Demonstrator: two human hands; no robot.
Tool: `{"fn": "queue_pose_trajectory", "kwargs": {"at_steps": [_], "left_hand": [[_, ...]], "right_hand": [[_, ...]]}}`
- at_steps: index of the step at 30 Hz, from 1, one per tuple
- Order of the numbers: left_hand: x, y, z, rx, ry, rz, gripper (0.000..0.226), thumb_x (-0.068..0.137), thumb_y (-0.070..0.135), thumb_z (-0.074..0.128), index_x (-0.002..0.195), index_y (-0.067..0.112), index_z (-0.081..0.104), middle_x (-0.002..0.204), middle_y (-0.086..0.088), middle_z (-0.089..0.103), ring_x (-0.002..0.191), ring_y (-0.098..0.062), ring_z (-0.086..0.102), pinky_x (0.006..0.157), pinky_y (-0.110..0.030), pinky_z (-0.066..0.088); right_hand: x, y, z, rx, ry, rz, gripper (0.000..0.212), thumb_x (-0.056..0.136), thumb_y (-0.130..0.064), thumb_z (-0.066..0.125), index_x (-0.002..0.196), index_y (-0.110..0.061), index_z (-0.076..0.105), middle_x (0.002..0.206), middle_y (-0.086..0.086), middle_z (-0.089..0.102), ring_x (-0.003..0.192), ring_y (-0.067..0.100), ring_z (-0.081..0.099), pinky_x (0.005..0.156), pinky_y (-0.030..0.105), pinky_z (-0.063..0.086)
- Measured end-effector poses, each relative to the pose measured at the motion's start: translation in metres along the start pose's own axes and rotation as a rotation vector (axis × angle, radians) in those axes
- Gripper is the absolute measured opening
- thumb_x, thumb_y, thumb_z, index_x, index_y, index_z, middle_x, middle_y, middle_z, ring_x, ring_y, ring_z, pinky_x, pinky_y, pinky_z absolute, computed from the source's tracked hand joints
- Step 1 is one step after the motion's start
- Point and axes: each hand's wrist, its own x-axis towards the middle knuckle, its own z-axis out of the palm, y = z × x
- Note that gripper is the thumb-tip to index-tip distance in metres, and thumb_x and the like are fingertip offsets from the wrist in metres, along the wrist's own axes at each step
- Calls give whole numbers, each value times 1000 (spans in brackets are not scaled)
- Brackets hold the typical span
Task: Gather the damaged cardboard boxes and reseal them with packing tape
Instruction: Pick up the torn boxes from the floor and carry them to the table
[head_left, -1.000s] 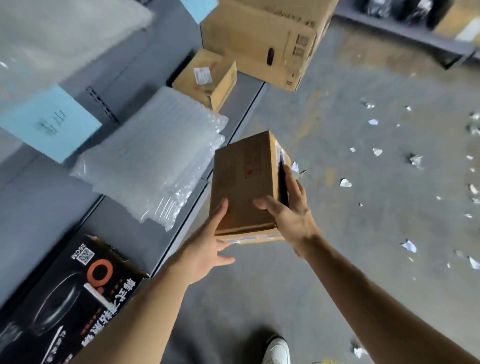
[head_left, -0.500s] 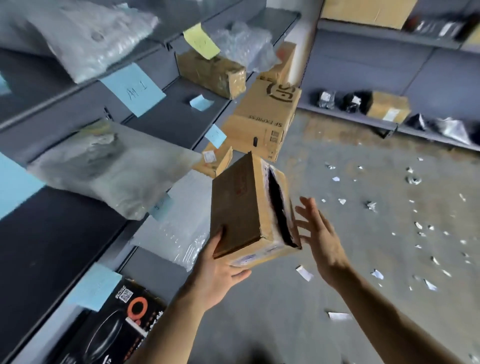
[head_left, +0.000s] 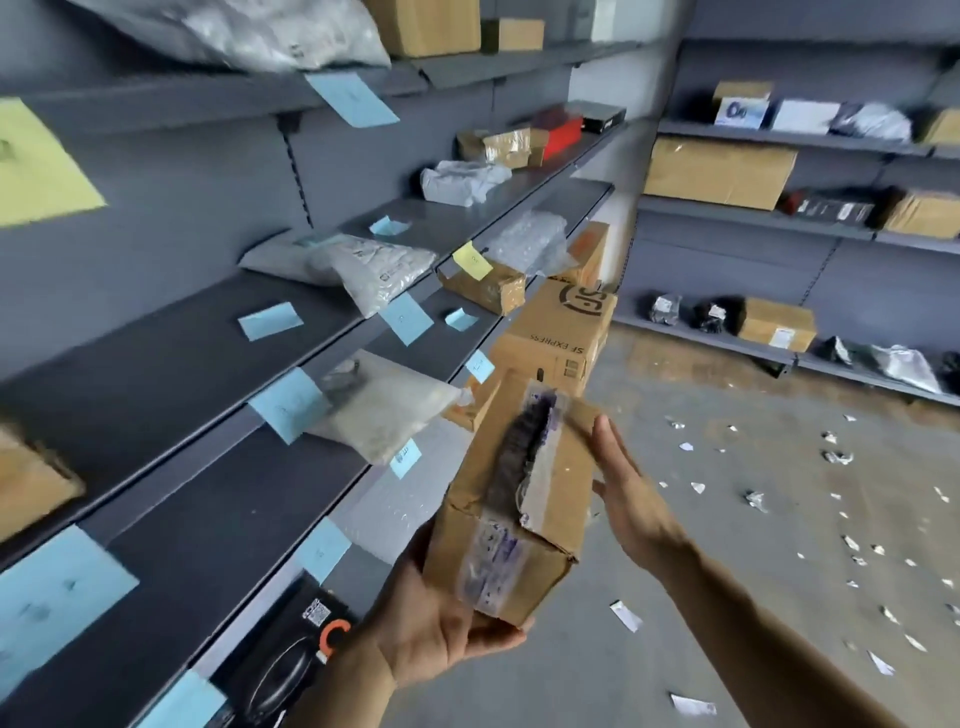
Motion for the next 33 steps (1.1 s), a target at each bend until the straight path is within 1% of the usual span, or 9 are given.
{"fn": "queue_pose_trajectory", "kwargs": {"at_steps": [2,7,11,15,19,21,27,30,33], "left_hand": [[-16,-6,4,96,-46,-41,80,86,65,51,145,11,48,149,-25,43,133,-45,41,117,-62,21],[-96,-51,36,199,24,88,68,92,58,44,144,14,50,148,-24,45,136,-47,41,107,-61,39],[-146,-74,47,161,171,242,63,98,58,43,143,14,51,149,-25,43,138,-48,38,109,-66,29],[-194,-89,43,50,279,362,79,91,73,37,145,15,45,141,-26,52,128,-47,51,112,-60,33],[-254,-103,46,81,332,549,79,89,74,36,139,15,52,133,-24,59,119,-42,60,104,-58,43],[-286,-114,38,111,349,607,70,95,67,38,142,16,49,139,-23,55,127,-40,55,109,-57,39],[-393,-150,-23,54,375,803,63,92,52,51,141,12,51,127,-21,60,123,-37,57,104,-56,45],[-457,-169,-57,51,466,910,53,96,50,44,123,10,66,111,-18,64,104,-29,67,88,-50,56],[-522,-188,-85,113,511,1009,51,97,39,49,135,5,51,120,-24,53,107,-33,64,85,-50,57]], "right_hand": [[3,-2,3,89,-4,-23,63,89,-68,51,141,-32,51,141,-2,58,132,20,53,108,44,39],[-53,-4,33,118,51,92,21,100,-43,50,101,-26,63,126,17,63,104,23,62,91,40,47],[-90,-9,58,80,93,179,39,100,-49,39,94,-23,67,104,7,67,95,23,61,80,36,47],[-116,-12,89,-12,65,260,77,68,-80,36,109,-19,61,107,5,64,100,22,59,75,35,43],[-147,-15,133,-49,6,224,53,98,-52,32,104,-13,67,108,20,67,94,24,61,95,43,49],[-163,-15,158,-61,-32,226,51,105,-45,27,96,-10,64,87,17,63,79,20,56,86,40,48],[-229,-16,259,-124,-228,136,54,99,-63,32,82,-17,54,76,5,57,74,17,55,72,33,42],[-270,-7,317,-179,-365,68,79,81,-80,34,102,-8,57,88,14,64,85,25,66,66,29,47],[-311,0,372,-211,-480,33,82,83,-78,35,110,-2,53,97,19,69,86,29,73,59,25,53]]}}
